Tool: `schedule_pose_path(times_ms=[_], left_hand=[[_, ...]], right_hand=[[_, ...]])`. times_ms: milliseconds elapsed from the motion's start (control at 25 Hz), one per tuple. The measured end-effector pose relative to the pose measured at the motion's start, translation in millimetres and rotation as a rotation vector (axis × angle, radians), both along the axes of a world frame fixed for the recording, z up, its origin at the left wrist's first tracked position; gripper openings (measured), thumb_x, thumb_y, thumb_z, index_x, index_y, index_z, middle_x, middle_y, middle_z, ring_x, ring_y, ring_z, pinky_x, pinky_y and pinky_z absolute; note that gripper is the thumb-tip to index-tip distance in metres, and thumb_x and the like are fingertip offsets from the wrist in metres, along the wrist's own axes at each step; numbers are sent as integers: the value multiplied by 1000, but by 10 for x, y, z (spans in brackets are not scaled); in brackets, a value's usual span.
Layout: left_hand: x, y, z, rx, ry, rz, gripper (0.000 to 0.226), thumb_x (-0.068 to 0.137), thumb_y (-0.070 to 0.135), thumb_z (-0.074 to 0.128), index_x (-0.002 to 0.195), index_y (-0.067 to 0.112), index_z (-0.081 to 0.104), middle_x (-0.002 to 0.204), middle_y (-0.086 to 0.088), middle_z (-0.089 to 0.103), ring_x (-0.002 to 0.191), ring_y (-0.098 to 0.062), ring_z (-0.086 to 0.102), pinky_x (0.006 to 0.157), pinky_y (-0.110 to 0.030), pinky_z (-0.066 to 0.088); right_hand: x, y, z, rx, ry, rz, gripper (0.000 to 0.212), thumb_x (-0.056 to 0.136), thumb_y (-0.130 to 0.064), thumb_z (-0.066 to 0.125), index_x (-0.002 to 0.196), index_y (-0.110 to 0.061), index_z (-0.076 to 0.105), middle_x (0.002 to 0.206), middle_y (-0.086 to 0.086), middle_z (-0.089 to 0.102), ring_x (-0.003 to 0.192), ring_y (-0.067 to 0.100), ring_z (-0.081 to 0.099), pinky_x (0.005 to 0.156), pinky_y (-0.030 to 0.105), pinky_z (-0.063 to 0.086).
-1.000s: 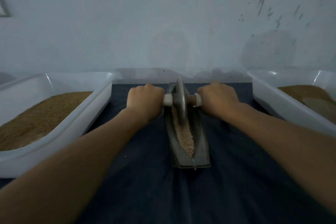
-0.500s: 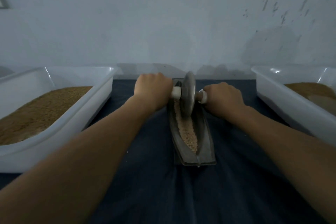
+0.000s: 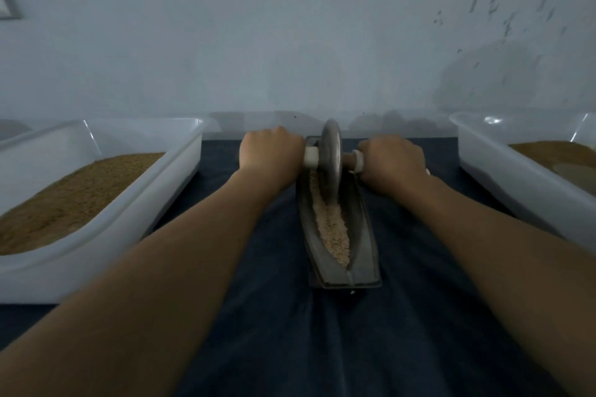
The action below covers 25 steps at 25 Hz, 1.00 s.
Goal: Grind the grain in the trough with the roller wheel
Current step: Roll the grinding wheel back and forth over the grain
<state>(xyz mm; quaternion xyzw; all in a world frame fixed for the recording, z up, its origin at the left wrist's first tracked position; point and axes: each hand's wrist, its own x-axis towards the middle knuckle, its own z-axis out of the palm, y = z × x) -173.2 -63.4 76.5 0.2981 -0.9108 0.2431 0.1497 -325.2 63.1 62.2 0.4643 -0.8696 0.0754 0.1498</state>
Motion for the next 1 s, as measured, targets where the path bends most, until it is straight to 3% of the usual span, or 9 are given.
schedule_pose_path(times_ms=[120, 280, 400, 520, 600, 720, 840, 920, 1000], left_hand=[[160, 16, -45, -31, 25, -86, 10, 90, 24, 59, 100, 22, 61, 85, -4, 60, 75, -30, 62, 56, -34, 35], [640, 129, -351, -168, 172, -274, 32, 58, 25, 77, 73, 25, 49, 54, 7, 27, 43, -17, 20, 48, -21, 4], [502, 60, -383, -113, 158, -149, 35, 67, 23, 75, 72, 24, 40, 55, 8, 24, 42, -13, 15, 46, -22, 7], [135, -63, -232, 7, 199, -8, 5, 90, 20, 59, 88, 19, 54, 74, -2, 54, 61, -24, 54, 53, -33, 31], [62, -94, -135, 63, 110, -12, 1, 92, 21, 55, 93, 21, 56, 89, -5, 61, 80, -30, 63, 60, -36, 36], [436, -21, -169, 42, 61, -189, 18, 85, 37, 62, 83, 32, 45, 68, 9, 44, 55, -14, 44, 50, -29, 26], [805, 59, -249, -104, 113, -365, 20, 67, 48, 60, 73, 36, 44, 56, 15, 18, 41, -9, 23, 44, -19, 14], [737, 70, -272, -112, 102, -288, 26, 64, 45, 64, 69, 36, 39, 56, 15, 14, 40, -8, 15, 44, -17, 10], [458, 6, -247, -13, 112, -127, 17, 77, 35, 65, 75, 30, 49, 60, 10, 32, 45, -12, 28, 45, -25, 22]], right_hand=[[-4, 171, -35, 12, 92, 43, 18, 86, -33, 67, 76, -31, 52, 78, -3, 60, 65, 20, 53, 57, 30, 42], [162, 724, -212, -221, 478, 241, 34, 52, -38, 70, 61, -32, 37, 55, -16, 11, 45, 0, 7, 48, 14, 5], [109, 451, -118, -63, 461, 165, 33, 65, -37, 70, 63, -31, 37, 54, -13, 31, 42, 10, 29, 46, 18, 15], [48, -11, 73, -6, 245, 27, 11, 89, -36, 64, 85, -27, 60, 90, 3, 67, 81, 27, 64, 60, 30, 43], [19, -35, 94, 45, 153, 0, 12, 91, -36, 63, 95, -26, 66, 98, 4, 68, 86, 27, 64, 65, 32, 45], [92, 447, -65, -49, 327, 147, 24, 73, -36, 71, 73, -31, 47, 63, -11, 45, 50, 10, 37, 46, 23, 25], [202, 857, -143, -237, 479, 257, 41, 52, -41, 68, 68, -31, 32, 56, -17, 10, 45, 2, 6, 48, 14, 5], [191, 776, -162, -172, 449, 212, 36, 53, -41, 69, 67, -30, 38, 54, -16, 17, 42, 4, 12, 46, 14, 10], [149, 419, -46, -53, 338, 85, 21, 72, -39, 70, 74, -28, 52, 63, -9, 49, 50, 15, 44, 48, 23, 32]])
